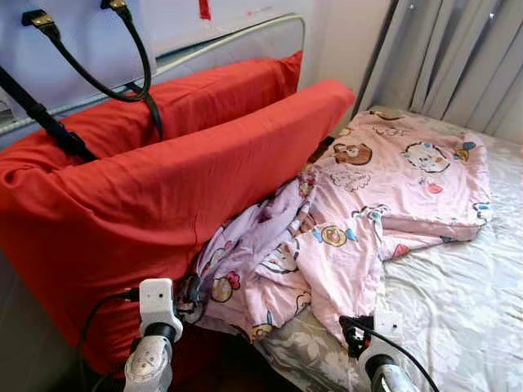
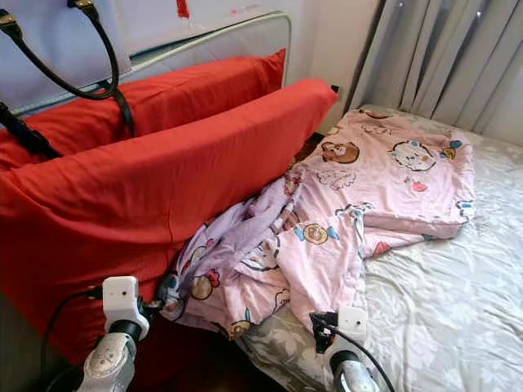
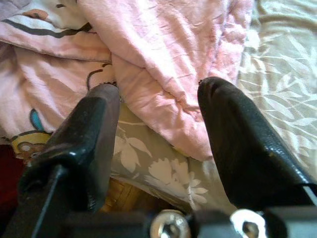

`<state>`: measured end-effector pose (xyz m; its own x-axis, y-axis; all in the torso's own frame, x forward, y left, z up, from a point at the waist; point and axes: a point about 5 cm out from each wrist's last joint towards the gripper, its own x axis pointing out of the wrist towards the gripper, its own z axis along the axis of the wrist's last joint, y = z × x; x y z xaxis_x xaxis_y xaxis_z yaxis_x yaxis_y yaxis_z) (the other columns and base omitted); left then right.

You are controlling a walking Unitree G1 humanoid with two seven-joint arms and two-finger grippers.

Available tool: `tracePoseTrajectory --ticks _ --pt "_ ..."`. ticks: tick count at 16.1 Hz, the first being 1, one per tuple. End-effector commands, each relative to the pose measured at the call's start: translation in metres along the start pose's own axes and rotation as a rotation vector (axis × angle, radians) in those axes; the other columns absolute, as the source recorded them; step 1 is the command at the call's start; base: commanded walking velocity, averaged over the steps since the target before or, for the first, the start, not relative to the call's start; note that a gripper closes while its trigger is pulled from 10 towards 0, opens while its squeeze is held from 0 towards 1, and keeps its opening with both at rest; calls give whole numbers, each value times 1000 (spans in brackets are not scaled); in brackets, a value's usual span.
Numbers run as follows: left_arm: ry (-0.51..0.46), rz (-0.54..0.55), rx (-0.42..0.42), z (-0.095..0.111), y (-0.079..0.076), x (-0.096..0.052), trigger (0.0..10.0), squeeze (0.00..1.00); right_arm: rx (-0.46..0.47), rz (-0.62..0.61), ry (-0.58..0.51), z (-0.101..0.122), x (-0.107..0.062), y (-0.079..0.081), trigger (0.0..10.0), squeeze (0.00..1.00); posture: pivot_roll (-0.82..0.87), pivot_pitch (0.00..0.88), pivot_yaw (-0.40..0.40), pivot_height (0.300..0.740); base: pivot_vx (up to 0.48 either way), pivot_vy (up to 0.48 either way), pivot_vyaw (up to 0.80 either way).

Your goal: Clean up the room

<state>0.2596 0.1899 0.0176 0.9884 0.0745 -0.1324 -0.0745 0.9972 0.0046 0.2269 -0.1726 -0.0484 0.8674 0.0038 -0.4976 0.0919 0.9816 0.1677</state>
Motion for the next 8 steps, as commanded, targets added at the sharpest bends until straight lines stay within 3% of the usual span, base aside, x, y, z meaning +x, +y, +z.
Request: tracePoseTrajectory --ticks 1,4,8 --pt "1 -17 -2 0 -5 0 10000 0 -21 -17 -12 6 2 -5 10000 0 21 0 -33 675 0 0 0" --pt "1 -18 -3 0 -5 -1 10000 0 -28 -25 -51 14 3 -11 10000 0 22 0 -35 635 0 0 0" --pt "2 -18 6 0 -4 -1 10000 0 -22 -20 -93 19 4 -6 10000 0 22 0 -34 635 0 0 0"
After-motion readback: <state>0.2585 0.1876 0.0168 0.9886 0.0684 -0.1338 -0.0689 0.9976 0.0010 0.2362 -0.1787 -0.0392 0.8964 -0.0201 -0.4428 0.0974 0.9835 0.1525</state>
